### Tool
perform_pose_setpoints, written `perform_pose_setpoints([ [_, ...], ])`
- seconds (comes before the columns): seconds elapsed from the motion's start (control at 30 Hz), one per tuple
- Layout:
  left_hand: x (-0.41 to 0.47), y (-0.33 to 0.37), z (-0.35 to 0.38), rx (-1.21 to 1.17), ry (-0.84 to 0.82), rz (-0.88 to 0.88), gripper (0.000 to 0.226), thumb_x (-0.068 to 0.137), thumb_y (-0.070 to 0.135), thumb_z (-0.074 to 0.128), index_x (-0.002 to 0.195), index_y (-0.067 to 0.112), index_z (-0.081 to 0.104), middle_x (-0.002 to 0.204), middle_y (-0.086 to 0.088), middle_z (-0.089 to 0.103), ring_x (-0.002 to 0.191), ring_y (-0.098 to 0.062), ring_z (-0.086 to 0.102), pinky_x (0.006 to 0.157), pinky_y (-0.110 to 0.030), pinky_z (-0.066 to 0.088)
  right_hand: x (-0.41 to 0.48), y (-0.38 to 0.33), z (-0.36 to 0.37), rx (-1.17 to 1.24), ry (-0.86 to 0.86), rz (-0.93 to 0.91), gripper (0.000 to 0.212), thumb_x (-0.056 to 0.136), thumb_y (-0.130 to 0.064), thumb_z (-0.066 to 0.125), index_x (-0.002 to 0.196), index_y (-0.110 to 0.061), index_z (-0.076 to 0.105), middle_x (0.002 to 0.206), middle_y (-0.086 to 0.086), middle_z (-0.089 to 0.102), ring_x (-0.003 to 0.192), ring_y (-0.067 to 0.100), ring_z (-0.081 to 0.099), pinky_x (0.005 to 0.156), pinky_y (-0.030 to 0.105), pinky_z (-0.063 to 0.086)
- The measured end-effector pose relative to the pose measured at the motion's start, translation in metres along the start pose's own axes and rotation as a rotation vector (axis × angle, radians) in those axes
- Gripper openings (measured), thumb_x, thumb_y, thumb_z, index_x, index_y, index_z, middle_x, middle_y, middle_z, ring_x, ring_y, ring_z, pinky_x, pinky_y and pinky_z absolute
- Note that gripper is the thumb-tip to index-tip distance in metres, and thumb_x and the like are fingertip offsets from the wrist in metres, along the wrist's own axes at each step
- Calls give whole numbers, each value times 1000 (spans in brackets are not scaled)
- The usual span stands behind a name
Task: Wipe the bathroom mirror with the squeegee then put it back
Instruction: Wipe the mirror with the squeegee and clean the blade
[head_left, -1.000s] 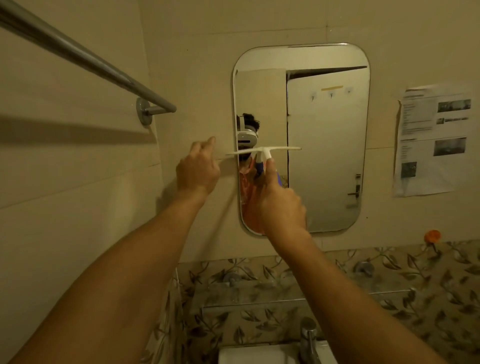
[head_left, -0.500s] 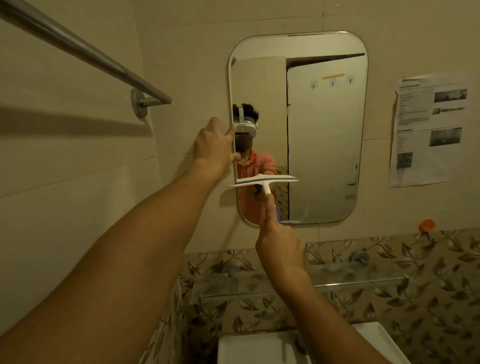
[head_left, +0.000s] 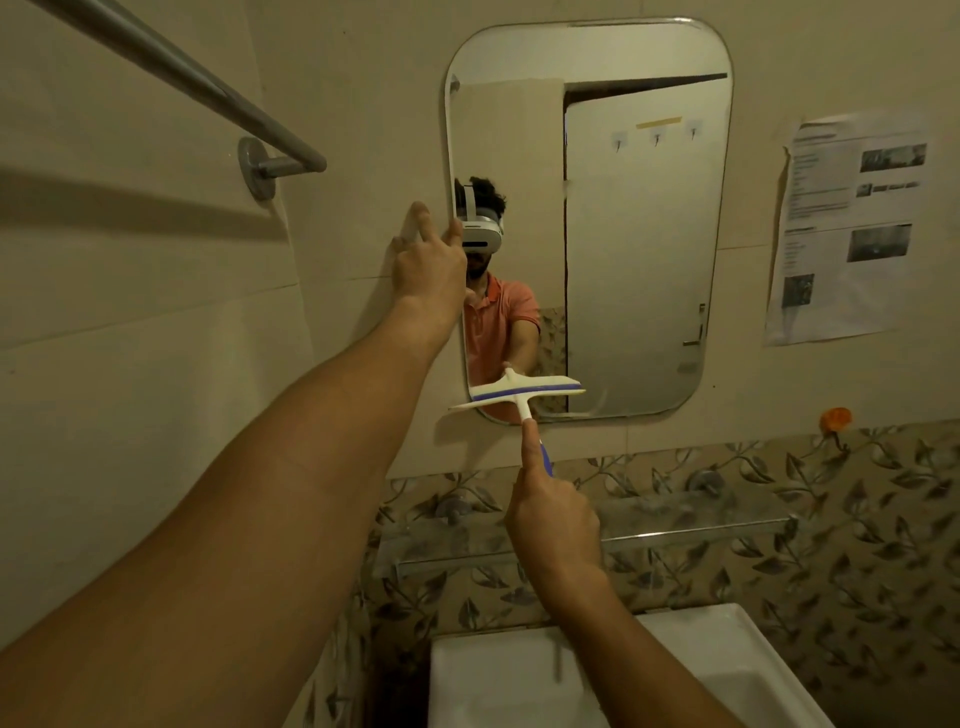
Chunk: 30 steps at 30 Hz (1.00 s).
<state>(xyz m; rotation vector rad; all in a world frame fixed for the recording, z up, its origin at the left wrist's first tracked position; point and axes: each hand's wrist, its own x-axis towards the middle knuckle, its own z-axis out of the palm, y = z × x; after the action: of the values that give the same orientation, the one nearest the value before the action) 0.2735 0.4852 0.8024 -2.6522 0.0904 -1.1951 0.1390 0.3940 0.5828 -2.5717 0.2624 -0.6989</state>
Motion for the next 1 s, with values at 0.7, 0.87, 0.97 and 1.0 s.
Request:
perform_pose_setpoints([
  [0.7, 11, 1, 8, 4, -32, 9, 92, 93, 50, 64, 161, 17, 12, 160, -35, 1, 135, -48, 43, 108, -46, 42, 68, -3, -165, 263, 151, -86, 57, 108, -30, 38, 157, -44, 12, 71, 7, 62, 58, 24, 62, 55, 50, 60],
  [0.87, 8, 2, 9, 17, 6, -3, 88, 94, 54, 60, 160, 17, 17, 161, -33, 4, 133, -46, 46, 102, -42, 48, 127, -45, -233, 244, 275, -170, 53, 107, -30, 39, 156, -36, 21, 84, 8, 59, 68, 22, 62, 60, 46, 61],
  [0.97, 10, 4, 12, -1, 23, -20, 74, 98, 42, 62, 158, 16, 26, 161, -33, 4, 132, -46, 48, 103, -42, 48, 158, -69, -260, 228, 303, -206, 56, 107, -25, 43, 157, -32, 22, 87, 6, 54, 71, 20, 61, 50, 32, 51],
  [1.0, 11, 4, 14, -1, 38, -14, 73, 97, 41, 63, 156, 15, 29, 161, -34, 4, 132, -46, 48, 103, -42, 48, 167, -77, -266, 221, 315, -217, 55, 106, -23, 43, 157, -30, 23, 88, 7, 55, 71, 21, 61, 48, 31, 49],
])
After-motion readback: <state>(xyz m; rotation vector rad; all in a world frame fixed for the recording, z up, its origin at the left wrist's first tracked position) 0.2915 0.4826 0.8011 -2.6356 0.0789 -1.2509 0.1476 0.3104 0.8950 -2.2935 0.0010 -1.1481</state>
